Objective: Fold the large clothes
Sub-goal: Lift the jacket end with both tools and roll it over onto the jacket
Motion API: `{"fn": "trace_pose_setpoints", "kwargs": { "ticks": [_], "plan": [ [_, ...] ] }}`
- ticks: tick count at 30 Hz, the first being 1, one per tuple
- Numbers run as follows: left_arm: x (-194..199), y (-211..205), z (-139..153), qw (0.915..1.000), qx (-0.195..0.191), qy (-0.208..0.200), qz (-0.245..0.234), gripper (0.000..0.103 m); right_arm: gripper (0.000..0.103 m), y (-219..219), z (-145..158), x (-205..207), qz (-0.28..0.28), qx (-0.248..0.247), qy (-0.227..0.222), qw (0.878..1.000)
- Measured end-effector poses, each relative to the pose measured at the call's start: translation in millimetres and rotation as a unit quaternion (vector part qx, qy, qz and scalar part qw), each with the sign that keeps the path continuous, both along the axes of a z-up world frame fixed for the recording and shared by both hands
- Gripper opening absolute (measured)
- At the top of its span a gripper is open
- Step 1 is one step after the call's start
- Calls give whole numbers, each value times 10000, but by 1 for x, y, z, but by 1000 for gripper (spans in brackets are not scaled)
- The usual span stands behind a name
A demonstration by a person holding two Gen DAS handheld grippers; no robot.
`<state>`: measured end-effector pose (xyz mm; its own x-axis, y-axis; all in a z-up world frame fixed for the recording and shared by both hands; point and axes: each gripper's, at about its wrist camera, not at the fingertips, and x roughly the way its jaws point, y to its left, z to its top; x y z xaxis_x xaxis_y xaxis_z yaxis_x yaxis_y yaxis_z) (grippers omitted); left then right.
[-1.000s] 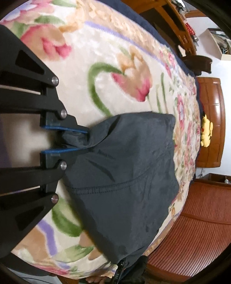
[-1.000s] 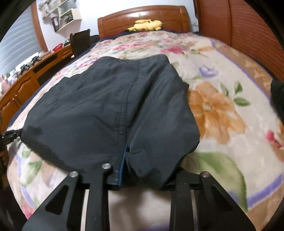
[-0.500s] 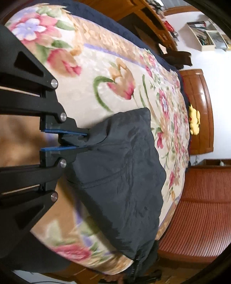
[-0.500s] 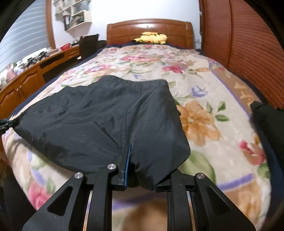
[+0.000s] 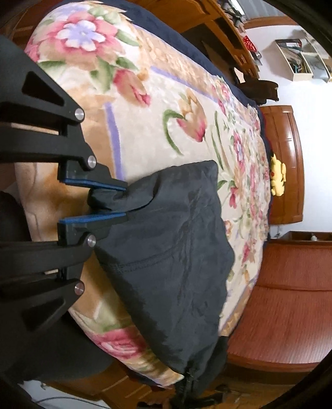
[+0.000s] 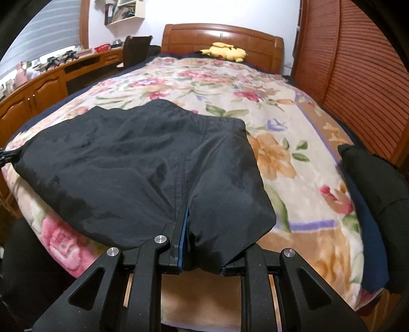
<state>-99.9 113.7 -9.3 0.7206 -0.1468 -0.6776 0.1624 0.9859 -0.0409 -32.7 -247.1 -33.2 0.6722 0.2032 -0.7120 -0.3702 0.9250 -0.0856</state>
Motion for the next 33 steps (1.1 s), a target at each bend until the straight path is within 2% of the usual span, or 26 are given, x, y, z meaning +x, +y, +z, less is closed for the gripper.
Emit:
{"fn": "trace_pose_setpoints", "kwargs": {
  "ticks": [2, 7, 13, 18, 21, 25, 30, 33],
  "plan": [
    [-6, -2, 4, 9999, 9, -104, 29, 23, 18, -1, -2, -4, -7, -14, 18, 10000],
    [-19, -19, 18, 9989, 178, -436, 17, 31, 19, 3, -9, -5, -45, -144, 81, 9999],
    [-20, -48, 27, 9979, 151, -616, -135, 35, 21, 4, -18, -1, -116, -231, 131, 9996],
    [-15, -68, 26, 9976, 152, -620, -274, 37, 23, -1, -21, -1, -163, -119, 167, 9997],
    [-8, -76, 22, 9978, 123, -578, -298, 37, 31, -3, -24, 0, -226, -53, 163, 9996],
    [0, -86, 13, 9983, -89, -496, -294, 37, 51, -6, -31, 4, -434, -20, 120, 9990],
    [10, -106, 0, 9985, -139, -393, -360, 37, 62, -20, -38, 13, -669, 494, 345, 9959],
    [15, -120, -2, 9983, -135, -396, -417, 37, 64, -28, -42, 16, -730, 819, 495, 9927]
  ]
}}
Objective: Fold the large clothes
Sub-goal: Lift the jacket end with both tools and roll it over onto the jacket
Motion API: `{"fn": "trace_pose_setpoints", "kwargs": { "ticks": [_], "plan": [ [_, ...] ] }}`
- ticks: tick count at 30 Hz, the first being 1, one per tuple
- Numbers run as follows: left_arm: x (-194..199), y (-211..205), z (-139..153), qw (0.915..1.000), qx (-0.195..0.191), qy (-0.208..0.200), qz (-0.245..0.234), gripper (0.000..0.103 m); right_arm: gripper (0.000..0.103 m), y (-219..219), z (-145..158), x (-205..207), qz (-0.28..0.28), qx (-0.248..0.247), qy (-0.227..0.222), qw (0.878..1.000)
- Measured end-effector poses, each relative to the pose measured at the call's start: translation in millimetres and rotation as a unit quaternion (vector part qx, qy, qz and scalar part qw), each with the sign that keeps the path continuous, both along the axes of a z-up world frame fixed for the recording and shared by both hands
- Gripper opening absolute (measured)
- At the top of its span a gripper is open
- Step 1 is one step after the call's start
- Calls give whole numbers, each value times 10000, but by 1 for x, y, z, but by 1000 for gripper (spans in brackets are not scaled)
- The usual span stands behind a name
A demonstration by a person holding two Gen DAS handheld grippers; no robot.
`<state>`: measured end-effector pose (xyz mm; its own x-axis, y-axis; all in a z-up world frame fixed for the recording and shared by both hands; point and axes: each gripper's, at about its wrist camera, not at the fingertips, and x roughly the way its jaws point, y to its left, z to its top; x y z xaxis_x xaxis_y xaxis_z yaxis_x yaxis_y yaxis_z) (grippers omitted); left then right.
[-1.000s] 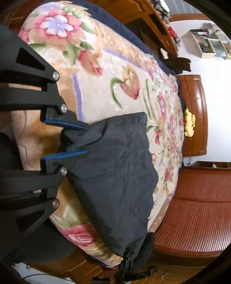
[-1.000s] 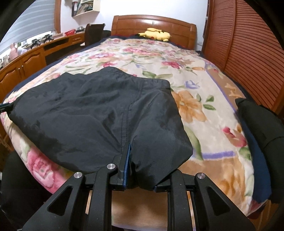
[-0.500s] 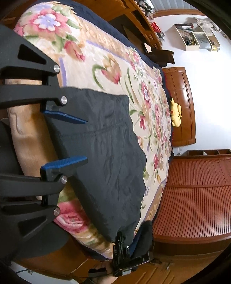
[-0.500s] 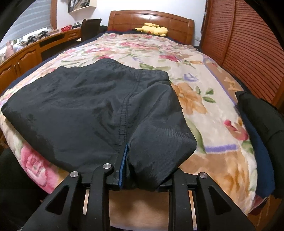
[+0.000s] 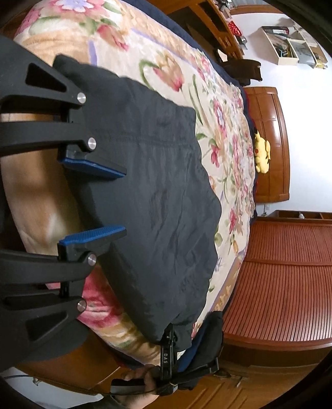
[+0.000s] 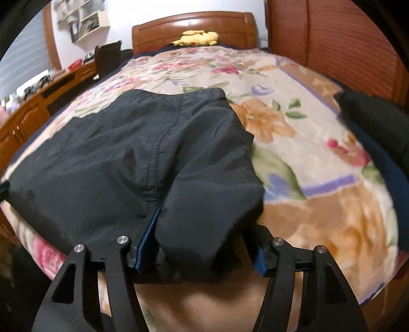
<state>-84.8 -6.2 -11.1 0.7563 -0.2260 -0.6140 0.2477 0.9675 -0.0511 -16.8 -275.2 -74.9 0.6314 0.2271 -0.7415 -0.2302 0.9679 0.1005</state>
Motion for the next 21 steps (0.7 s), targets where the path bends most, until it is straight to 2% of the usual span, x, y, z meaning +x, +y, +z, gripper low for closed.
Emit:
{"fn": "trace_pose_setpoints", "kwargs": {
  "ticks": [6, 14, 21],
  "plan": [
    [15, -31, 0, 9994, -161, 59, -292, 37, 64, -4, -3, 0, -21, 236, 72, 9997],
    [32, -50, -19, 9988, -42, 284, -389, 38, 64, -5, -4, -3, -73, 306, 118, 9994],
    [31, -51, -26, 9989, -44, 240, -405, 39, 74, 0, -5, -6, -223, -73, 50, 9997]
  ]
}}
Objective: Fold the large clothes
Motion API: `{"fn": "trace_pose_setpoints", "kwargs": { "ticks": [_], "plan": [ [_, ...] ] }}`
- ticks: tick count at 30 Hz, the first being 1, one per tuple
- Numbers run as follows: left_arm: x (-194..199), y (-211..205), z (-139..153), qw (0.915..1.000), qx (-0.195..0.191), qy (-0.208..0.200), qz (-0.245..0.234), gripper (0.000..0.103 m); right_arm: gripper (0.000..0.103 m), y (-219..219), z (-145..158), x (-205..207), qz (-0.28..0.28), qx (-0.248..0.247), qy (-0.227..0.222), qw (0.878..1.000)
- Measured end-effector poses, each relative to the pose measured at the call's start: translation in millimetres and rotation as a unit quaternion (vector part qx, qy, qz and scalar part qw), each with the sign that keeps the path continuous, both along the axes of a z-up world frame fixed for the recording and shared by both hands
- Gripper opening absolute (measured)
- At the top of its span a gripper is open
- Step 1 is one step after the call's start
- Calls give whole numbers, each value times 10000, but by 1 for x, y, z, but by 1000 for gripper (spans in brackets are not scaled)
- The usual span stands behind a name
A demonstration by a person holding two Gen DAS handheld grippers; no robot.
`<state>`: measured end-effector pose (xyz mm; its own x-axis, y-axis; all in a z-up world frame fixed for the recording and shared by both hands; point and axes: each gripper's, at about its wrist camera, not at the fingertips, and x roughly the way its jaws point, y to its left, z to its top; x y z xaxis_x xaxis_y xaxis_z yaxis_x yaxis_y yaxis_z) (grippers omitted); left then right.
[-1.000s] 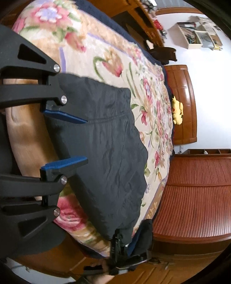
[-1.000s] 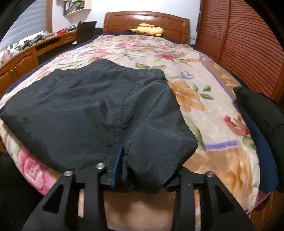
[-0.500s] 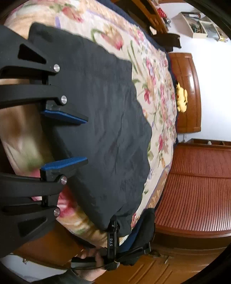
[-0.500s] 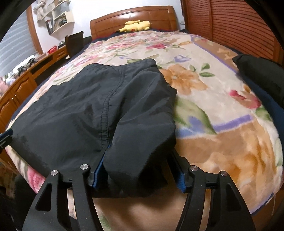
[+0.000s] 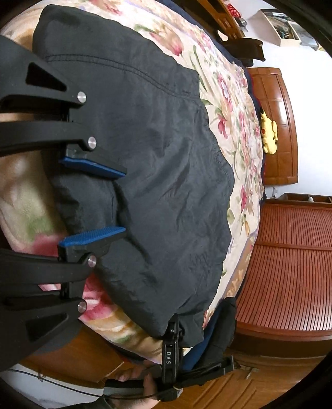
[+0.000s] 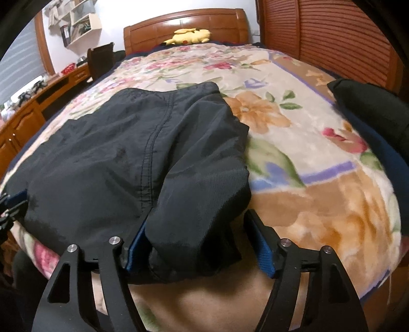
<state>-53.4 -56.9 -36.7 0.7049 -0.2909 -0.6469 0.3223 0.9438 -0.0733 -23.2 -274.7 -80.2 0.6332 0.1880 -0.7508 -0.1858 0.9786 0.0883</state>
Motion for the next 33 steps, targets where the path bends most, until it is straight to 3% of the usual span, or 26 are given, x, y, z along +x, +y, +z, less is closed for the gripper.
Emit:
{"fn": "trace_pose_setpoints", "kwargs": {
  "ticks": [5, 6, 7, 8, 10, 12, 16, 22, 27, 33],
  "plan": [
    [-1, -1, -1, 10000, 28, -15, 6, 39, 74, -7, -4, 2, -73, 326, 182, 9993],
    [-1, -1, -1, 10000, 29, -15, 6, 39, 67, -8, -4, 3, -32, 384, 197, 9991],
    [-2, -1, -1, 10000, 32, -15, 9, 39, 46, -7, -3, 2, 58, 457, 186, 9988],
    [-2, -1, -1, 10000, 37, -17, 9, 39, 39, -4, 0, 0, 304, 623, 165, 9975],
    [-2, 0, -2, 10000, 64, -8, 17, 39, 22, 6, 10, -4, 440, 327, -15, 9985],
    [-3, 1, -1, 10000, 71, -7, 1, 39, 19, 20, 32, -11, 672, -116, -442, 9967],
    [-7, 17, 12, 9999, -81, -31, 68, 39, 18, 32, 82, -16, 832, 35, -916, 9923],
    [-22, 68, 44, 9983, -160, -343, 432, 39, 17, 89, 136, -9, 1262, -156, -1357, 9826],
    [-37, 121, 60, 9950, -127, -508, 852, 39, 17, 158, 160, -13, 1793, -293, -1614, 9700],
    [-60, 176, 65, 9896, -35, -619, 1299, 39, 16, 240, 163, -25, 2501, -482, -1764, 9508]
  ]
}}
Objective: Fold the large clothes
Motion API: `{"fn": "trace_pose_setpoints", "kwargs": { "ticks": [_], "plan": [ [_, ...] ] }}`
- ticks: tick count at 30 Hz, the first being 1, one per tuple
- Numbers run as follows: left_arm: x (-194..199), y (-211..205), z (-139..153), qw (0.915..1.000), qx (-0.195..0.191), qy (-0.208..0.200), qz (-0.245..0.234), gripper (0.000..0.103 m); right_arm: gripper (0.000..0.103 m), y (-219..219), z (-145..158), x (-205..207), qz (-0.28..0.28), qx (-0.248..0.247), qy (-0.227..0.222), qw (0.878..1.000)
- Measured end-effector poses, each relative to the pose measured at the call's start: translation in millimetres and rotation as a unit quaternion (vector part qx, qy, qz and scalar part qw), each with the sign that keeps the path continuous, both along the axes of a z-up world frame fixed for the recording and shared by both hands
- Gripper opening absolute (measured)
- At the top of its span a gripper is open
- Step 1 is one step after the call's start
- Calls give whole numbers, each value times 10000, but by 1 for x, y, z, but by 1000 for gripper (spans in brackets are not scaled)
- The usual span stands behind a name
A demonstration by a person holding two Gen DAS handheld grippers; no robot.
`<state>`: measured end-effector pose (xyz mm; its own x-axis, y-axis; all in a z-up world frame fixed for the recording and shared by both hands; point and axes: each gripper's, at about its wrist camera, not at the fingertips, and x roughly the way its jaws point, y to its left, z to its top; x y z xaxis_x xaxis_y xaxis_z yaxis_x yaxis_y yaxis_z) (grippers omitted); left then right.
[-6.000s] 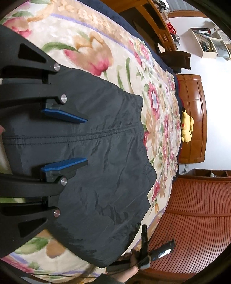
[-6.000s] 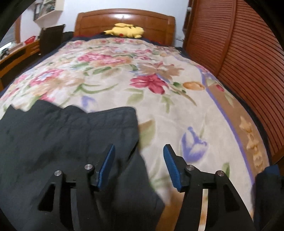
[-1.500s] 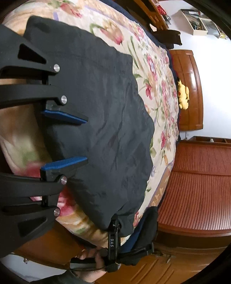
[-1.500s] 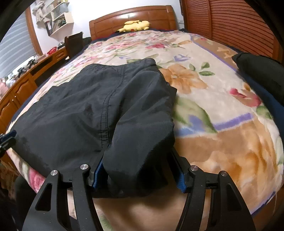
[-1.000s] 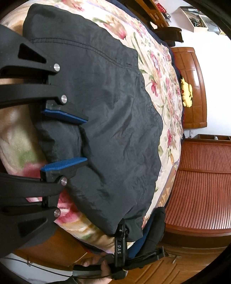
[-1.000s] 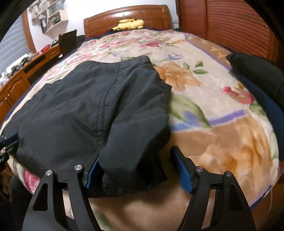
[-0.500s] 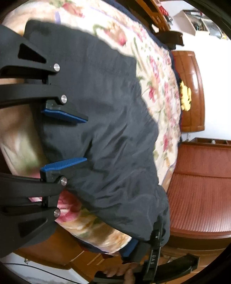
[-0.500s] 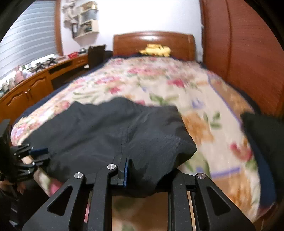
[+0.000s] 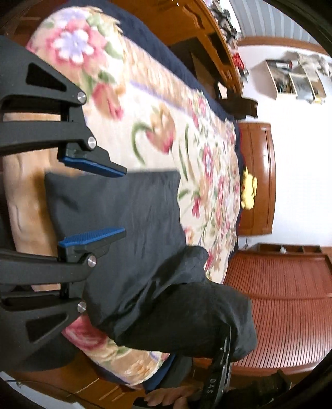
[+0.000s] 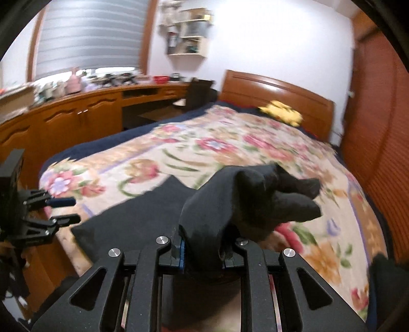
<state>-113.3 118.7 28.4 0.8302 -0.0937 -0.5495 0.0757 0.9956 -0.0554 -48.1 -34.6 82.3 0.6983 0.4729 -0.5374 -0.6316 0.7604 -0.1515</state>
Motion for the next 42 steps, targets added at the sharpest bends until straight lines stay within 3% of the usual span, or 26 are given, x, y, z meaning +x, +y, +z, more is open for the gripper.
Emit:
{"fn": "trace_pose_setpoints", "kwargs": {
  "ticks": [10, 15, 18, 20, 21, 22, 26, 30, 33, 36, 42],
  "plan": [
    [-30, 68, -10, 9983, 27, -10, 577, 39, 15, 129, -34, -25, 1006, -416, 141, 9940],
    [-37, 82, -21, 9976, 29, 101, 678, 39, 15, 162, -74, -26, 1214, -643, 636, 9885],
    [-37, 82, -25, 9976, 43, 147, 678, 39, 22, 163, -85, -20, 1217, -578, 879, 9870],
    [-36, 78, -25, 9977, 56, 151, 656, 39, 38, 159, -79, -19, 1217, -382, 1059, 9862],
    [-36, 77, -25, 9978, 61, 146, 641, 39, 56, 157, -73, -19, 1246, -228, 1174, 9850],
    [-35, 75, -24, 9979, 66, 137, 623, 39, 62, 154, -64, -20, 1270, -73, 1209, 9845],
    [-37, 65, -20, 9984, 106, 62, 543, 39, 64, 138, -29, -30, 1283, 147, 832, 9881],
    [-40, 56, -17, 9990, 93, 3, 449, 39, 64, 109, -15, -20, 774, 131, 400, 9961],
    [-41, 49, -17, 9992, 102, -20, 380, 39, 64, 90, -31, 0, 311, -107, 440, 9985],
    [-40, 42, -20, 9994, 117, 1, 319, 39, 64, 83, -62, 17, 60, -313, 786, 9964],
    [-39, 34, -31, 9995, 155, 106, 248, 39, 61, 105, -105, 11, 541, -426, 1299, 9891]
  ]
}}
